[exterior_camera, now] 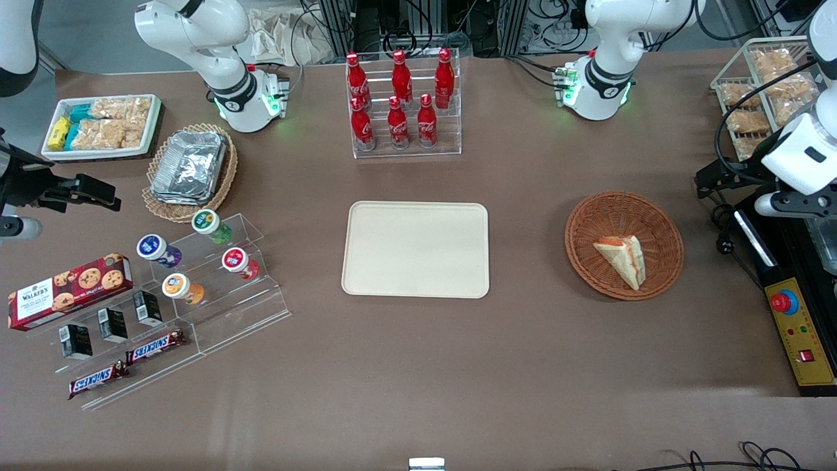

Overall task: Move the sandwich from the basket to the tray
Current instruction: 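Move the left gripper down over the sandwich in the wicker basket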

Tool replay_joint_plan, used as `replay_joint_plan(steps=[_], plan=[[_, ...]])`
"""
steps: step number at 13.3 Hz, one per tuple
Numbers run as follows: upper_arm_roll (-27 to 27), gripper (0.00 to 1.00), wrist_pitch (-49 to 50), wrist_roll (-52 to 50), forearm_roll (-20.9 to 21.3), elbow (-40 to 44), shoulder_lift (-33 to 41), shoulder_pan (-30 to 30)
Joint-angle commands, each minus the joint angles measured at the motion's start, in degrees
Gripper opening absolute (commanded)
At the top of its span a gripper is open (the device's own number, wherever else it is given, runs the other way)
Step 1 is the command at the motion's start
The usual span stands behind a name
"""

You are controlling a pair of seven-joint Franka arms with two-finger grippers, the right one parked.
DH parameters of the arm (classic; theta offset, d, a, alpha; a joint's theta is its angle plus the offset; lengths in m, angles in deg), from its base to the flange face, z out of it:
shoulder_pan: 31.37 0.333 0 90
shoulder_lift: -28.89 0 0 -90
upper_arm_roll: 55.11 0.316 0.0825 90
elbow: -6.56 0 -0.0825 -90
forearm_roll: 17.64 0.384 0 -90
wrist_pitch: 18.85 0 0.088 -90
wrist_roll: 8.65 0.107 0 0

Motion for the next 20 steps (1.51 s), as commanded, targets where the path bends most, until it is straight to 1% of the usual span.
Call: replay_joint_plan(steps=[1, 3, 4, 6, 7, 9, 11, 14, 16, 18, 20], plan=[[-0.81, 1.00, 1.88, -0.92, 0.42, 2.82, -2.21, -0.13], [-0.82, 1.00, 1.97, -2.41, 0.59, 3.27, -2.93, -0.13], [-0.90, 1.00, 1.97, -7.64, 0.59, 2.83, -3.10, -0.13], [-0.99, 1.00, -0.91, -26.59, -0.02, -0.41, -3.37, -0.30], [-1.43, 1.00, -5.54, -33.03, -0.19, -3.82, -2.84, -0.39], [-1.52, 1.00, -13.90, -39.22, -0.02, -13.03, -0.39, -0.30], [-1.52, 1.00, -22.42, -47.73, 0.68, -20.95, 0.06, -0.30], [-1.61, 1.00, -34.20, -50.75, 0.68, -30.46, -0.11, -0.30], [-1.61, 1.00, -37.74, -56.01, 1.12, -31.71, -2.65, -0.39], [-1.69, 1.00, -39.68, -57.70, 2.09, -32.24, -5.20, -0.39], [-1.69, 1.00, -44.32, -58.67, 2.09, -33.90, -7.57, -0.39]])
